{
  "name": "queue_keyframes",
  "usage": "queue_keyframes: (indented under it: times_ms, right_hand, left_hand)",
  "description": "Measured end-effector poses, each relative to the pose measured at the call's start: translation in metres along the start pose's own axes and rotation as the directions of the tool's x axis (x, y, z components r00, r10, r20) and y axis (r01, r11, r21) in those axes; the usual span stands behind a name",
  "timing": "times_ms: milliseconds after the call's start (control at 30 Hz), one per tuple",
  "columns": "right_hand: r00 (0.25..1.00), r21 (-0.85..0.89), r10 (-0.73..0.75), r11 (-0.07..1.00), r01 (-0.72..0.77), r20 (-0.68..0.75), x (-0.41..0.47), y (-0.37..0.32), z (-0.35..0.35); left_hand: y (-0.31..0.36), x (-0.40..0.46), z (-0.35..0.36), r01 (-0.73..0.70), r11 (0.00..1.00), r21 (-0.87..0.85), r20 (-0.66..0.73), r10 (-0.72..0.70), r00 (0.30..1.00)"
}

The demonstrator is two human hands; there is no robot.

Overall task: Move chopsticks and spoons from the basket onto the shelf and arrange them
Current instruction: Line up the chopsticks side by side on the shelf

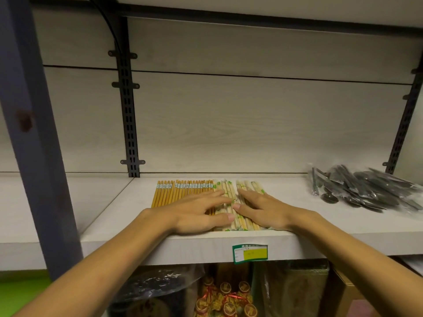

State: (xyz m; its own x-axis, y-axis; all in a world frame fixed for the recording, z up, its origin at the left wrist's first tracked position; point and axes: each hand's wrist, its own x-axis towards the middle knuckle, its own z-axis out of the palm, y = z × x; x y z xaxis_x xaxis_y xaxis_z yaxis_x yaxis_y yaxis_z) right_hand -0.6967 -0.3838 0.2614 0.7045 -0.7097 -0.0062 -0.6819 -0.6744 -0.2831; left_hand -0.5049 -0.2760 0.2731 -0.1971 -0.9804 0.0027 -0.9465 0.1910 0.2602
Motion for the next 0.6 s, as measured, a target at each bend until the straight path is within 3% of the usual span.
queue_keyframes:
  times_ms: [133,300,433,600]
  right_hand:
    - [0.999,-0.047,-0.017,0.999,0.019,0.033,0.004,0.002,0.0]
    - [0.999,-0.014,-0.037,0.999,0.037,-0.026,0.003,0.005,-0.011]
    - [0.998,-0.081,-0.048,0.995,0.051,0.041,0.007,0.006,-0.005]
    - [0.996,-0.082,-0.055,0.995,0.061,0.075,0.008,0.007,0.001]
  left_hand:
    - [0.005,0.005,0.004,0.029,1.0,0.011,0.024,-0.03,0.999]
    - [0.009,0.008,0.006,-0.002,1.0,0.018,0.027,0.001,1.0]
    - [0.013,0.008,0.005,0.016,1.0,0.01,0.036,-0.017,0.999]
    - [0.006,0.008,0.006,0.007,0.995,-0.097,-0.043,-0.012,0.999]
